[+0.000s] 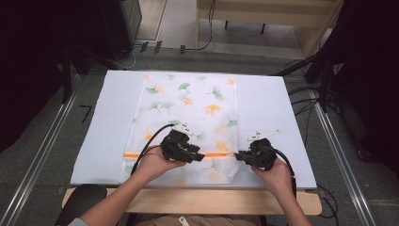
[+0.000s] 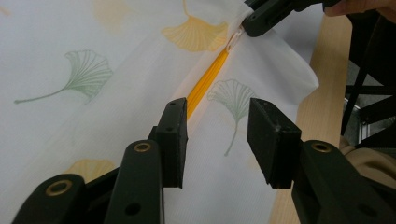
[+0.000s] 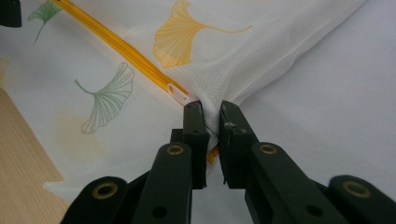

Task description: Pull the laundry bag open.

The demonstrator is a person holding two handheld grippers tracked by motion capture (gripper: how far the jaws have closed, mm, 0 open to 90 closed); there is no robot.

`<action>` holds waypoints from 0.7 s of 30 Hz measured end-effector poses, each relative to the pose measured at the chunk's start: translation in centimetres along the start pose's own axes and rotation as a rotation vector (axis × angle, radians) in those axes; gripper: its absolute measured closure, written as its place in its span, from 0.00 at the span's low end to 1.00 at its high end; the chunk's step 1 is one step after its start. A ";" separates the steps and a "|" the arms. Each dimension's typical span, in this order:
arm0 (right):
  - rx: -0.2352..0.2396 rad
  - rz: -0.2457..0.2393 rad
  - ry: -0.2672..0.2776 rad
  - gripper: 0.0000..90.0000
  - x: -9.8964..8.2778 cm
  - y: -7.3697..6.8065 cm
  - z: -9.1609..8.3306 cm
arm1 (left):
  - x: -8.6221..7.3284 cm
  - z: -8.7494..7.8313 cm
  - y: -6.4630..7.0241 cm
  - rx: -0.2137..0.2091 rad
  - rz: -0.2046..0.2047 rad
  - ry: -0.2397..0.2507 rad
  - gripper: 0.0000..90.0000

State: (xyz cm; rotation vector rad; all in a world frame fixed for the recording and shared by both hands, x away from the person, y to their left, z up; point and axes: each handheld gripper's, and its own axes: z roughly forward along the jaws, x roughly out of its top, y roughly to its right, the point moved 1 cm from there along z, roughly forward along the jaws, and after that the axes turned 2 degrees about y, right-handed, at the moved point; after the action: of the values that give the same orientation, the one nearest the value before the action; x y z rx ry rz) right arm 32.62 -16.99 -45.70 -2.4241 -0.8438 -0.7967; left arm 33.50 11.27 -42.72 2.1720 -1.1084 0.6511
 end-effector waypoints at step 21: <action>0.023 -0.006 0.007 0.94 0.4 -0.2 -0.6 | 1.4 3.6 1.8 -0.027 0.055 -0.055 0.76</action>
State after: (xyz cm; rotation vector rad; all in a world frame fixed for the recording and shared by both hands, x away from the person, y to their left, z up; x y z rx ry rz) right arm 32.52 -16.99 -45.00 -2.3987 -0.8530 -0.7923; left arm 33.26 7.18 -43.73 2.1548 -1.2023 0.6009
